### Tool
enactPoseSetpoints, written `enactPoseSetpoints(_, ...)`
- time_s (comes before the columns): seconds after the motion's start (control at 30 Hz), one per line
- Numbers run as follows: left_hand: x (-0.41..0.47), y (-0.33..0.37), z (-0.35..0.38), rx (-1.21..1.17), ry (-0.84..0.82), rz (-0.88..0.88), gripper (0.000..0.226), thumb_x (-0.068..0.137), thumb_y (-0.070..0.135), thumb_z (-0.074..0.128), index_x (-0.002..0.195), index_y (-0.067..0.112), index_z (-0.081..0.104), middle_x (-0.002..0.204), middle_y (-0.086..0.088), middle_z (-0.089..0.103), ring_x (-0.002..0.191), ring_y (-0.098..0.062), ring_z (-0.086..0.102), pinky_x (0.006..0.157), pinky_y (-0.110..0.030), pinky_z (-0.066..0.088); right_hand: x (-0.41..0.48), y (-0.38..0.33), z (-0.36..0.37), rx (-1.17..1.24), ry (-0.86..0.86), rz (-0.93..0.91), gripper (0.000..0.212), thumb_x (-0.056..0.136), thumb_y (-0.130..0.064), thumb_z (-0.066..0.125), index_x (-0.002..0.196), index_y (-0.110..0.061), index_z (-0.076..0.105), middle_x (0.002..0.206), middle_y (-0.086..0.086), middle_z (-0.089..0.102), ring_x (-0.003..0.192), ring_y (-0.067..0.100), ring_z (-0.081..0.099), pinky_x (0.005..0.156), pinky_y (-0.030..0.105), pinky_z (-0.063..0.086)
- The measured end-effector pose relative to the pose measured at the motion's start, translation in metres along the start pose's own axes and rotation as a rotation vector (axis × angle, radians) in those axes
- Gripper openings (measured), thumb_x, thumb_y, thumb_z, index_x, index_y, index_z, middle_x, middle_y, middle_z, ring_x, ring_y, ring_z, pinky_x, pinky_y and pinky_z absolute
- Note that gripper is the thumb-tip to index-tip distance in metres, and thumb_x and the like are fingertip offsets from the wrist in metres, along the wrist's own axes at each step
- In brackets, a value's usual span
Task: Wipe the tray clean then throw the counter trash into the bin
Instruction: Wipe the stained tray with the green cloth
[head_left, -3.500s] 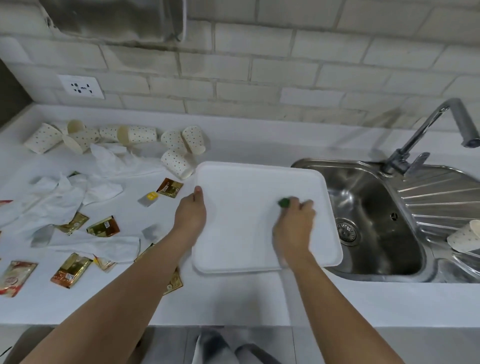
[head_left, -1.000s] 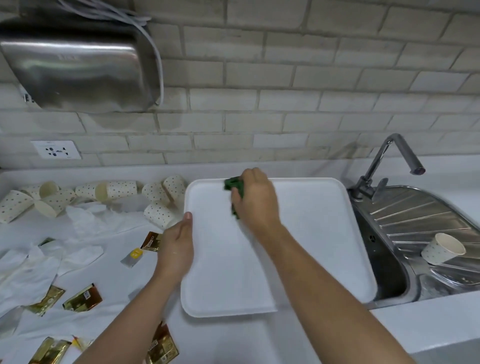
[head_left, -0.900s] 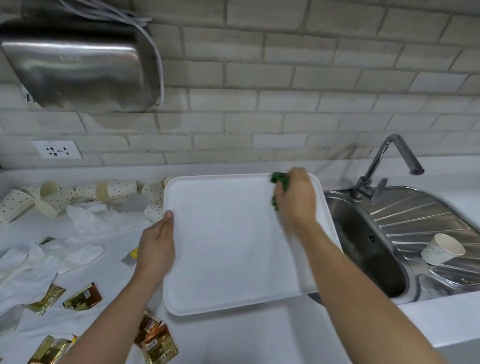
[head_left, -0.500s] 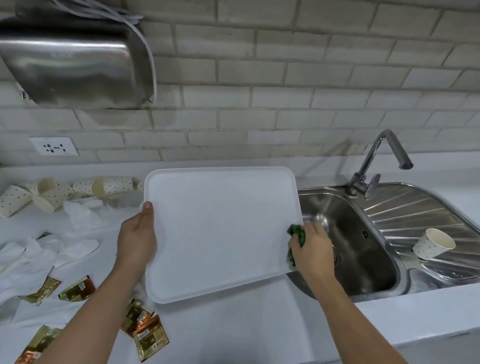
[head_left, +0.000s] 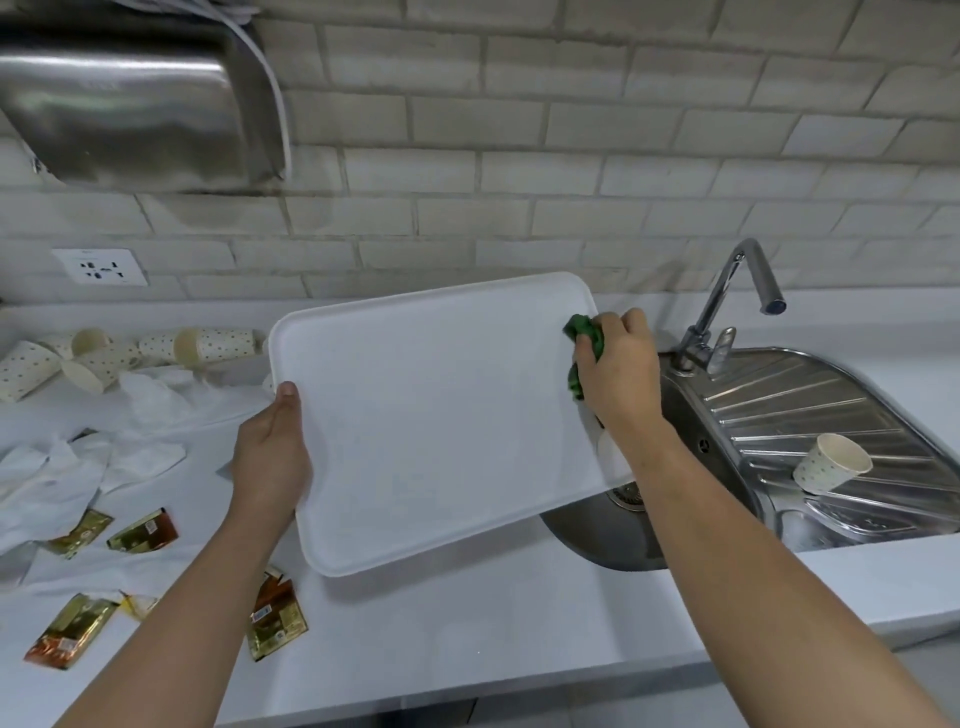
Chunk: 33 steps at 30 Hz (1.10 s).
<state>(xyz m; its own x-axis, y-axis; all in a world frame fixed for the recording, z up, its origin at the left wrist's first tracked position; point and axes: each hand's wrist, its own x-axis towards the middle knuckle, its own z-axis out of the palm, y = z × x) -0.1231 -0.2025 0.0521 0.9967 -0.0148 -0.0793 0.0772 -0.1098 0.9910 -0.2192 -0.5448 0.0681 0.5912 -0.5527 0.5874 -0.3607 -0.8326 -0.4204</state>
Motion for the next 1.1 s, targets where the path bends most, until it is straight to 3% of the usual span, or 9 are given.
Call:
enactPoseSetpoints(0.1, -0.001, 0.002, 0.001, -0.038, 0.054, -0.015, 0.045, 0.107, 0.051, 0.043, 0.113, 0.015, 0.069, 0.1, 0.002, 0.071, 0.09, -0.018, 0.067, 0.085, -0.033, 0.053, -0.033, 0.016, 0.002, -0.024, -0.141, 0.0, 0.021, 0.096, -0.021, 0.061, 0.094, -0.001, 0.065, 0.1, 0.011, 0.053, 0.07, 0.028, 0.057, 0.068, 0.043, 0.056)
enactPoseSetpoints(0.2, 0.0, 0.0, -0.003, -0.015, 0.106, -0.016, 0.043, 0.106, 0.053, 0.042, 0.096, 0.021, 0.069, 0.098, 0.001, 0.072, 0.093, -0.024, 0.068, 0.096, -0.042, 0.053, -0.073, 0.039, 0.006, -0.006, -0.316, 0.028, 0.023, 0.096, -0.023, 0.061, 0.091, -0.002, 0.067, 0.098, 0.009, 0.053, 0.071, 0.027, 0.06, 0.069, 0.045, 0.057)
enactPoseSetpoints(0.27, -0.002, 0.0, -0.003, 0.058, 0.103, 0.034, 0.05, 0.106, 0.054, 0.04, 0.086, 0.018, 0.067, 0.091, 0.0, 0.071, 0.088, -0.023, 0.067, 0.092, -0.041, 0.053, -0.091, 0.05, 0.006, 0.06, -0.389, 0.047, 0.019, 0.097, -0.022, 0.061, 0.094, -0.004, 0.068, 0.099, 0.006, 0.055, 0.081, 0.025, 0.059, 0.078, 0.044, 0.056)
enactPoseSetpoints(0.4, -0.011, 0.0, -0.001, 0.143, 0.126, 0.112, 0.068, 0.107, 0.056, 0.036, 0.09, -0.005, 0.062, 0.084, -0.008, 0.067, 0.078, -0.023, 0.062, 0.08, -0.038, 0.049, -0.116, 0.058, -0.003, 0.213, -0.437, 0.141, 0.014, 0.099, -0.022, 0.057, 0.107, -0.012, 0.063, 0.103, 0.003, 0.057, 0.089, 0.022, 0.059, 0.081, 0.04, 0.052)
enactPoseSetpoints(0.6, -0.033, -0.003, 0.013, 0.208, 0.229, 0.146, 0.058, 0.11, 0.046, 0.032, 0.065, 0.011, 0.038, 0.064, -0.005, 0.046, 0.059, -0.017, 0.043, 0.058, -0.03, 0.033, -0.135, 0.061, -0.013, 0.29, -0.56, 0.129, 0.021, 0.104, -0.029, 0.043, 0.123, -0.035, 0.052, 0.115, -0.003, 0.055, 0.1, 0.021, 0.057, 0.086, 0.042, 0.049)
enactPoseSetpoints(0.67, -0.035, -0.009, 0.014, 0.223, 0.278, 0.136, 0.061, 0.11, 0.046, 0.031, 0.066, 0.005, 0.04, 0.064, -0.009, 0.045, 0.059, -0.021, 0.042, 0.059, -0.032, 0.032, -0.142, 0.06, -0.013, 0.268, -0.638, 0.045, 0.024, 0.104, -0.031, 0.042, 0.125, -0.04, 0.048, 0.117, -0.007, 0.053, 0.104, 0.02, 0.056, 0.089, 0.044, 0.049)
enactPoseSetpoints(0.77, -0.036, -0.019, 0.011, 0.198, 0.343, 0.072, 0.069, 0.108, 0.051, 0.03, 0.075, -0.006, 0.05, 0.072, -0.015, 0.053, 0.068, -0.026, 0.05, 0.067, -0.035, 0.038, -0.156, 0.045, -0.015, 0.198, -0.749, -0.146, 0.025, 0.104, -0.034, 0.042, 0.128, -0.042, 0.045, 0.111, -0.009, 0.046, 0.095, 0.021, 0.057, 0.078, 0.04, 0.051)
enactPoseSetpoints(0.93, -0.043, -0.024, 0.012, 0.077, 0.391, -0.025, 0.062, 0.107, 0.052, 0.031, 0.089, 0.002, 0.063, 0.077, 0.0, 0.061, 0.075, -0.021, 0.056, 0.082, -0.035, 0.045, -0.177, 0.014, -0.009, 0.188, -0.771, -0.455, 0.026, 0.104, -0.027, 0.047, 0.128, -0.034, 0.052, 0.104, -0.002, 0.045, 0.09, 0.018, 0.047, 0.071, 0.037, 0.05)
enactPoseSetpoints(1.1, -0.051, -0.024, 0.017, -0.004, 0.415, -0.077, 0.058, 0.107, 0.052, 0.032, 0.08, 0.008, 0.059, 0.076, 0.001, 0.059, 0.07, -0.015, 0.055, 0.082, -0.033, 0.046, -0.211, -0.002, 0.016, 0.156, -0.813, -0.705, 0.03, 0.1, -0.024, 0.047, 0.127, -0.032, 0.055, 0.104, 0.001, 0.047, 0.094, 0.024, 0.044, 0.076, 0.037, 0.042)
